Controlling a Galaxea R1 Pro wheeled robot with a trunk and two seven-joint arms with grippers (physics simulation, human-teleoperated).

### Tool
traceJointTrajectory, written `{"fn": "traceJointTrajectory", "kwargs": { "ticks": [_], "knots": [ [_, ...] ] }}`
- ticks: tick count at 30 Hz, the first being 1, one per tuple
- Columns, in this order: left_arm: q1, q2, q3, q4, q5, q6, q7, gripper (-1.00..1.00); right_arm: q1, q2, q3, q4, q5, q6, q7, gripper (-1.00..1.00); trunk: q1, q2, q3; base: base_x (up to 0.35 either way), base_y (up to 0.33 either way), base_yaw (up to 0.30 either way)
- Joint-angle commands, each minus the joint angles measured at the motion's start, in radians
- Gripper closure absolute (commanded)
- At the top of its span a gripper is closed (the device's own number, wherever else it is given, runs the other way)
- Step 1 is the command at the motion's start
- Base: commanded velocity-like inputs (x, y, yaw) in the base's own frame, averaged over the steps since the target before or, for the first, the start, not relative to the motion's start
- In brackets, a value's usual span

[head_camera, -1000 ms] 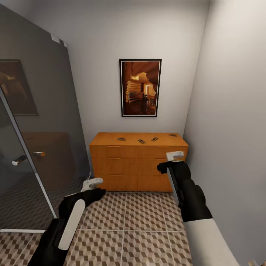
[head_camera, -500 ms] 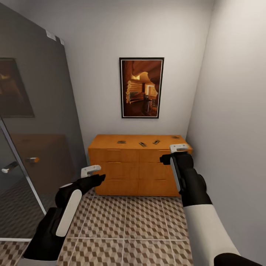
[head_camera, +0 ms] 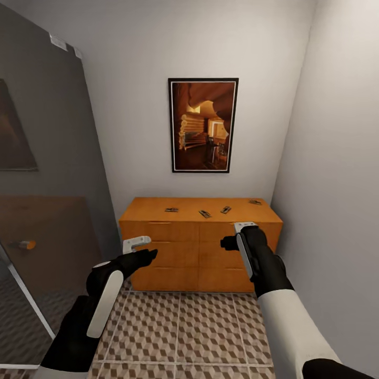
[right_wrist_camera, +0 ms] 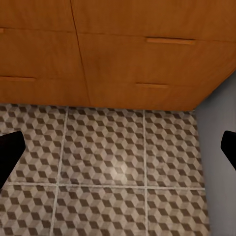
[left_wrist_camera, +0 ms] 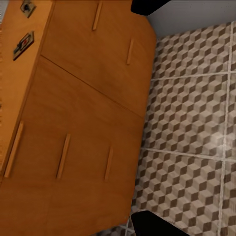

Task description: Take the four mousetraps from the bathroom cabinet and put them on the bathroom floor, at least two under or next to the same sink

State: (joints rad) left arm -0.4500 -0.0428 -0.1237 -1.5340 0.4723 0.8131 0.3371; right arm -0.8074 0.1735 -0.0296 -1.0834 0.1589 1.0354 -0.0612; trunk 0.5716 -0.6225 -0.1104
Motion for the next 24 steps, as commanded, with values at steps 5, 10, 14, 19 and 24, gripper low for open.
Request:
{"fn": "traceJointTrajectory", "kwargs": {
  "ticks": [5,10,14,19,24],
  "knots": [
    [-0.001,-0.004,-0.003,-0.001,0.01,0.009,0.013,-1.0,-0.001,0.001,-0.002,-0.004,0.002,0.005,0.0,-1.0,0.001,-0.002,-0.002,0.347,0.0,0.0],
    [-0.001,-0.006,-0.004,0.0,0.01,0.018,0.03,-1.0,-0.001,0.001,-0.002,-0.015,0.004,0.007,-0.001,-1.0,0.001,-0.002,-0.002,0.347,0.0,0.0],
    [-0.001,-0.007,-0.004,0.0,0.011,0.023,0.045,-1.0,-0.001,0.001,-0.017,-0.02,0.005,0.009,-0.003,-1.0,0.001,-0.002,-0.002,0.347,0.0,0.0],
    [-0.001,-0.009,-0.004,0.0,0.011,0.055,0.053,-1.0,-0.001,0.001,-0.034,-0.02,0.005,0.009,-0.006,-1.0,0.001,-0.002,-0.002,0.347,0.0,0.0],
    [-0.001,-0.009,-0.003,-0.006,0.011,0.079,0.055,-1.0,-0.002,0.001,-0.036,-0.028,0.005,0.009,-0.016,-1.0,0.001,-0.002,-0.002,0.347,0.0,0.0]
  ]
}}
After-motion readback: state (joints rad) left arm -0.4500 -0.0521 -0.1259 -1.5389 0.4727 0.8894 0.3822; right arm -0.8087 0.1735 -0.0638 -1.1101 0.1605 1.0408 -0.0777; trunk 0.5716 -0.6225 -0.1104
